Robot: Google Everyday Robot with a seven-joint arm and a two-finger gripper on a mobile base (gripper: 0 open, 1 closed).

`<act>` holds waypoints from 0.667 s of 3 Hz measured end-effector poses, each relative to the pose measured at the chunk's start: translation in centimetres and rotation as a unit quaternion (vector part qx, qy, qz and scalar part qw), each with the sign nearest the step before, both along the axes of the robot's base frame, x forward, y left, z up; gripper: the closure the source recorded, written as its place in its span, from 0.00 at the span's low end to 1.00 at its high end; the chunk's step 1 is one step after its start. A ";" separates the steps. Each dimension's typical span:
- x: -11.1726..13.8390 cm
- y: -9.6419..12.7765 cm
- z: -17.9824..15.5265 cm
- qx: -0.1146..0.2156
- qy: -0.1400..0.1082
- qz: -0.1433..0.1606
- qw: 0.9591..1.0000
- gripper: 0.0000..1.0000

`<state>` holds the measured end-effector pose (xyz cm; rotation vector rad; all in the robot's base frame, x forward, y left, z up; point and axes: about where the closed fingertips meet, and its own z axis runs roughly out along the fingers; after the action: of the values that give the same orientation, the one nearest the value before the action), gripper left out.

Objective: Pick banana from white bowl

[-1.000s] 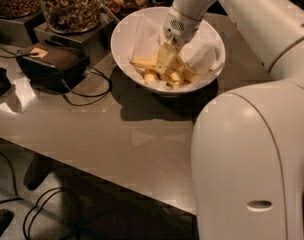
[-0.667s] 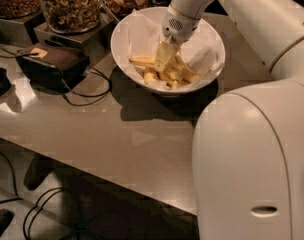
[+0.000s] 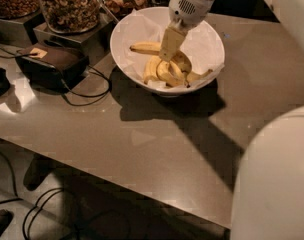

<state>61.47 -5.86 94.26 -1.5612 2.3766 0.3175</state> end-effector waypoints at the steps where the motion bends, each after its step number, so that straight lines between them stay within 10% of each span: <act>1: -2.6 -0.1 3.1 -0.012 -0.031 0.023 0.999 1.00; 2: -4.5 -0.4 4.4 -0.012 -0.055 0.051 0.997 1.00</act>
Offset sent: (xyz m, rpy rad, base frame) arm -0.0772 -0.0147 0.0556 -0.0408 -0.1343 0.1835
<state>57.01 -6.29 98.65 -1.6699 2.2305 0.2195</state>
